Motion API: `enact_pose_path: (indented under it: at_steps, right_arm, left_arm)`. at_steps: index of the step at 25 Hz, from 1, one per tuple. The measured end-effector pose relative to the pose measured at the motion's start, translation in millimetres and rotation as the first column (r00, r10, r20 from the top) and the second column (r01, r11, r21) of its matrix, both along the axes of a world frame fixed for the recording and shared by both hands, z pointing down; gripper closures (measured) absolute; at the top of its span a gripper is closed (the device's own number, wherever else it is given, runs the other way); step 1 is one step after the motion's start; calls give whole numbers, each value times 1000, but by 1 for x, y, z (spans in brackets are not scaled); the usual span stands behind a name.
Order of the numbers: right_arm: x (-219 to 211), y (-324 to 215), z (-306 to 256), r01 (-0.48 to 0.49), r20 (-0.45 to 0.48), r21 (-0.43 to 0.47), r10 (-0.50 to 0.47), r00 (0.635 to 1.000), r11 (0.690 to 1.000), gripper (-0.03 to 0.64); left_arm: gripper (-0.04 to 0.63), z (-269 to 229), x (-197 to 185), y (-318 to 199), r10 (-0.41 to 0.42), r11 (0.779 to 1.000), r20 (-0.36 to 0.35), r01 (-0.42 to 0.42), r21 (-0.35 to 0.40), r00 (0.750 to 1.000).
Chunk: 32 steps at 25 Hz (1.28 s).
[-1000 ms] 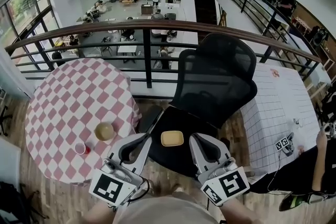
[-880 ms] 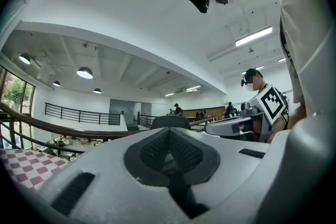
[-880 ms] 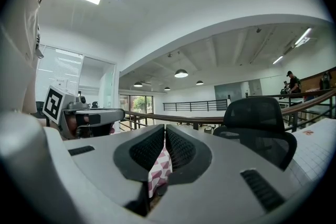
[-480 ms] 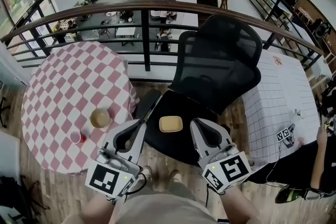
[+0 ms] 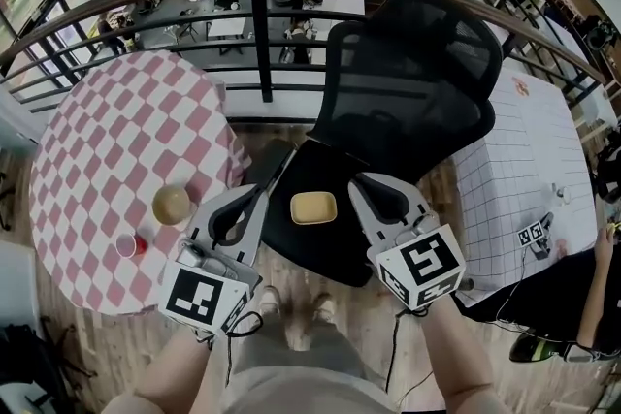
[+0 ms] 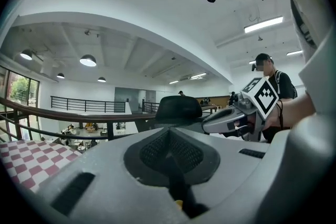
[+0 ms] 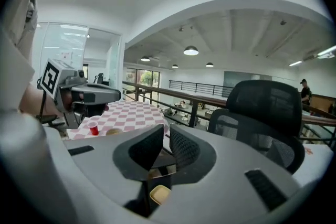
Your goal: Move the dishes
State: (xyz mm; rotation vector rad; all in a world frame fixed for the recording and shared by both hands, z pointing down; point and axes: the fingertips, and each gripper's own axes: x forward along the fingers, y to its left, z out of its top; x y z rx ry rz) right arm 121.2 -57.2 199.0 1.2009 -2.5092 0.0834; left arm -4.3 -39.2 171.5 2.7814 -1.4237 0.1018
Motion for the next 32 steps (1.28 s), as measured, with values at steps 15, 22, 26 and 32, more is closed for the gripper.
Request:
enact_pose_path:
  at_steps: [15,22,26,32]
  right_arm:
    - [-1,-48,217,65,-181,-256,-113,977,965,517]
    - [-12,-42,317,129,-241,-350,-223,944,928,511]
    - [-14,-42,366,145,-263,-391,-262,929,909,511]
    - [-16,-30,444,202,-287,-449,-354,890,871,481]
  left_arm:
    - [583,201,28,-72,71,969,107,-44,-242,992]
    - [581,303,35,-76,88,933,125,-38,-357,988]
    - [583,357,36,-80,95,914,145,-28,-405,985]
    - [581,437,40,-73,130,881,178,-31,-473,975]
